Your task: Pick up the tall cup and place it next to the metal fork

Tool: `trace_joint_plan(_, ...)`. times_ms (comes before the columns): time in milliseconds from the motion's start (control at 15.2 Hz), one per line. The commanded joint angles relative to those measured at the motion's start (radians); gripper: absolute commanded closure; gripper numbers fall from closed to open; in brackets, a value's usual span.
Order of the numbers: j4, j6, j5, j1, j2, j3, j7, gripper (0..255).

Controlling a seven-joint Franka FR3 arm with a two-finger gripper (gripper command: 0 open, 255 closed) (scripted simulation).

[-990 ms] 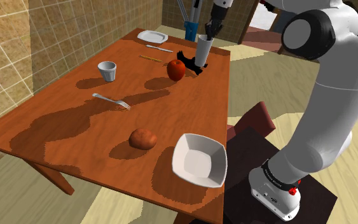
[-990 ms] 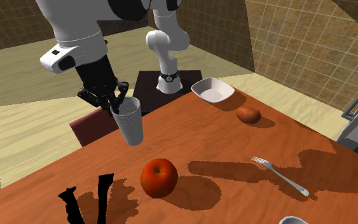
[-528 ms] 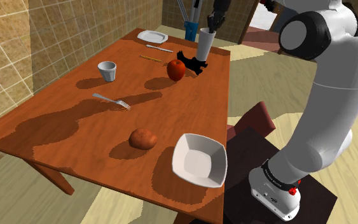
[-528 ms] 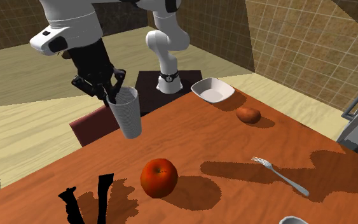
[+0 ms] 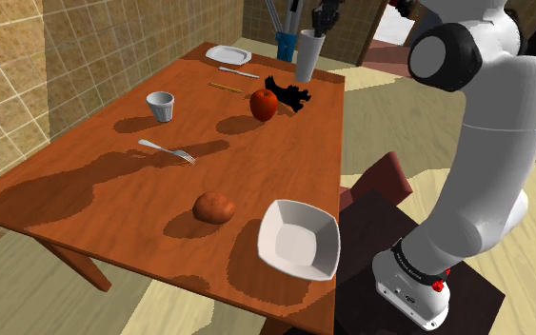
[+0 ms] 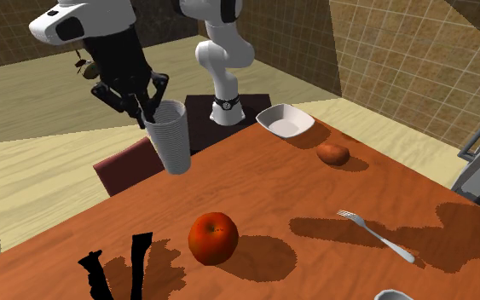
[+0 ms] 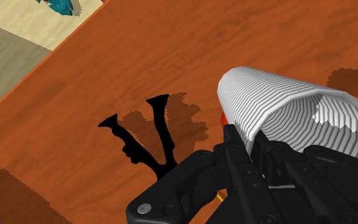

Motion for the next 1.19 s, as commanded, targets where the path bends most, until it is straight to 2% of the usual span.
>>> trace_joint_plan(0,-0.071,0.033,-0.009,0.031,-0.041,0.004,0.025,255)
trace_joint_plan(264,-0.221,0.113,-0.031,0.109,-0.120,0.024,0.101,255)
trace_joint_plan(528,-0.321,0.173,-0.047,0.176,-0.168,0.049,0.181,255)
trace_joint_plan(1122,-0.430,0.270,-0.072,0.310,-0.199,0.113,0.366,255)
